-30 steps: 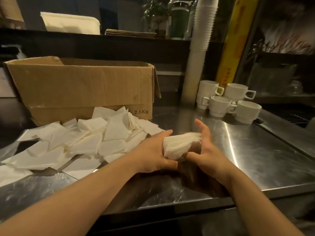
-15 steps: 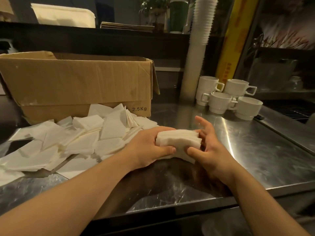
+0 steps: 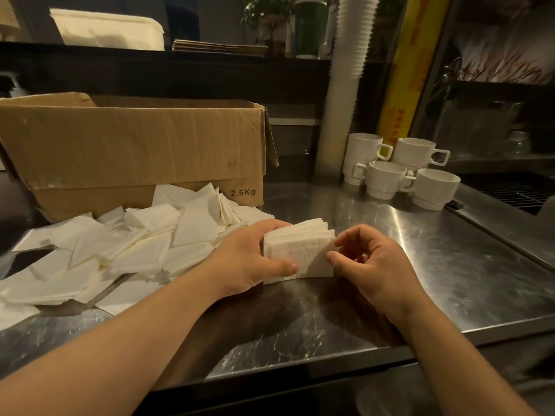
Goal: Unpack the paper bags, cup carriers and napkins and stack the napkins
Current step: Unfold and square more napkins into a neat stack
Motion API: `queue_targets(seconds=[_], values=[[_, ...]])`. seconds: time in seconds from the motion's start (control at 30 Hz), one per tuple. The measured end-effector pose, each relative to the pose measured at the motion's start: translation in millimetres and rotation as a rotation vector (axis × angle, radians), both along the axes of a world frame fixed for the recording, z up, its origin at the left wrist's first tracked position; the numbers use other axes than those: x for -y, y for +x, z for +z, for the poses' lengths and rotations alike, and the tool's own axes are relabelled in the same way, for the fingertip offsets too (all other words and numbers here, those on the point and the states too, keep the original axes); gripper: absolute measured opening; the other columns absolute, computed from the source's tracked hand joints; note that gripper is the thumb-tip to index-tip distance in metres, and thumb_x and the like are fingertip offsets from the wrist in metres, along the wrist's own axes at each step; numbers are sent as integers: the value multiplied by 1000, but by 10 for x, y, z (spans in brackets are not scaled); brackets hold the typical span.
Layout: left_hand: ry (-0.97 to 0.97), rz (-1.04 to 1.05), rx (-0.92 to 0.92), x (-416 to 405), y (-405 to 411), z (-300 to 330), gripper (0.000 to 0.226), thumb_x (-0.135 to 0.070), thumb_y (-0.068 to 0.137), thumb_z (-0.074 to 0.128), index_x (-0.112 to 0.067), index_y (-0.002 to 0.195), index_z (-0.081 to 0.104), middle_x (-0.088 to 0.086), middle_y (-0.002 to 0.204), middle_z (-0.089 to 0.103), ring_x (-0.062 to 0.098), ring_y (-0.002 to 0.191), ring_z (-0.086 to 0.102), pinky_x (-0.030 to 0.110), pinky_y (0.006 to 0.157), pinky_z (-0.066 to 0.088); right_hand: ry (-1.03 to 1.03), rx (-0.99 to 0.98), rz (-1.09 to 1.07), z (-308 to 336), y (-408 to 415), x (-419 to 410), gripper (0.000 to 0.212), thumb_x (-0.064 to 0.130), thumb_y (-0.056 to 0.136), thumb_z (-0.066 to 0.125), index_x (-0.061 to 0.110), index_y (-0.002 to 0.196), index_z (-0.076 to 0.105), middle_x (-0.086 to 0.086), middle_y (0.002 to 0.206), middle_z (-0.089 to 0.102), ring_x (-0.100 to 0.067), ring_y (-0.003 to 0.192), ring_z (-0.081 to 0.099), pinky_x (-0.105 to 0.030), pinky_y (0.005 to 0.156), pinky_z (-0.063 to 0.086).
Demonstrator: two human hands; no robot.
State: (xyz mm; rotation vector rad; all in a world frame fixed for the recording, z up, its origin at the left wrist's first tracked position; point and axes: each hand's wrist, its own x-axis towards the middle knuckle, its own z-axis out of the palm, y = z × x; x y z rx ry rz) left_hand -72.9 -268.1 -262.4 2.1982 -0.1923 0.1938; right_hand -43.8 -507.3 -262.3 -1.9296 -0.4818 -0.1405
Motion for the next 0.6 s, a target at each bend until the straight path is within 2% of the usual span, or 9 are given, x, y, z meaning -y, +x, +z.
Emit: queue_targets(seconds=[0.17,0.37,0.47,0.6], values=[[-13,-37,-9,-7,-7,3,64,-33,76,92,-46,127,54,-26,113,64,-6,106,61,12,83,55,-5,18,-17,-5,13,9,24,23,86,79,31,100,63,7,88,71,-17,84,69,-37,77,63],[-28,-59,-3,-12,-10,2,65,-31,75,93,-49,122,53,-27,112,62,-14,106,56,9,80,54,1,37,-19,-13,8,14,10,22,89,76,26,88,67,9,83,71,-14,79,67,-32,71,62],[-30,-61,-5,-11,-15,10,66,-31,75,93,-49,122,51,-28,113,61,-12,106,57,7,78,52,1,11,17,-3,3,16,8,22,89,76,27,88,70,11,82,71,-13,78,67,-29,68,62],[-20,-76,1,-11,-20,15,66,-37,74,92,-47,125,52,-27,115,62,-14,108,55,8,81,53,-36,3,41,-5,14,16,10,21,91,75,31,91,71,12,84,72,-14,80,67,-32,72,62]])
